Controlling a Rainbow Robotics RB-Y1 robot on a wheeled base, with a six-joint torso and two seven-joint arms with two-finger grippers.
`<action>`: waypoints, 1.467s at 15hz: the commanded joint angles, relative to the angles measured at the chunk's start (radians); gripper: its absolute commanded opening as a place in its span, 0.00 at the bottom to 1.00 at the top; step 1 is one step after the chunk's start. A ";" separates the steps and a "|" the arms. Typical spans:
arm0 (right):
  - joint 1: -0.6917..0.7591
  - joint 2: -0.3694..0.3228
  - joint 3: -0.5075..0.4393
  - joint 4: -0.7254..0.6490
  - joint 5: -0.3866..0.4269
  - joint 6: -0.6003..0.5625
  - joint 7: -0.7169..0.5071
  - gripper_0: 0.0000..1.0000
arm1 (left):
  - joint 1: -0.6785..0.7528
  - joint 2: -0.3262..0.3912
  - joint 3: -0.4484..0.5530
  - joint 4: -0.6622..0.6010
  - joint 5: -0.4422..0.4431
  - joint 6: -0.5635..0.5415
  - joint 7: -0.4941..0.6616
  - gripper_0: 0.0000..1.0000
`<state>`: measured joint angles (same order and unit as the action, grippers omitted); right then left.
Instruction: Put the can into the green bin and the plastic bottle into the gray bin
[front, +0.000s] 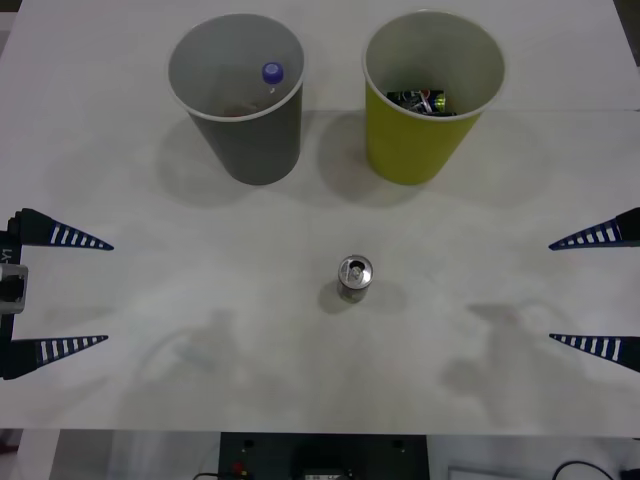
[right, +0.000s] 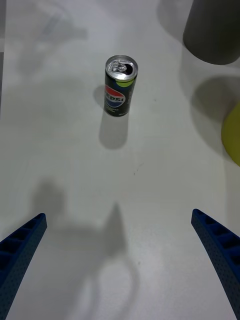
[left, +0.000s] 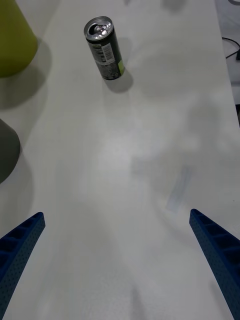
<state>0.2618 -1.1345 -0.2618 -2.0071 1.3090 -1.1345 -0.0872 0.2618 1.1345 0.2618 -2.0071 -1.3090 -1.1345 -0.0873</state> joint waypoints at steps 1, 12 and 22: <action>0.000 0.000 0.000 0.000 0.000 0.000 0.000 1.00 | 0.000 0.000 0.000 0.000 0.000 0.000 0.000 1.00; -0.111 0.048 0.134 0.179 -0.131 -0.007 0.161 1.00 | 0.000 0.000 0.000 0.000 0.000 0.000 0.000 1.00; -0.228 0.116 0.357 0.427 -0.347 0.010 0.452 1.00 | 0.000 0.000 0.000 0.000 0.000 0.000 0.000 1.00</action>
<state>0.0416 -1.0329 0.0843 -1.5907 0.9624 -1.1244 0.3607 0.2617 1.1345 0.2618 -2.0071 -1.3090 -1.1345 -0.0873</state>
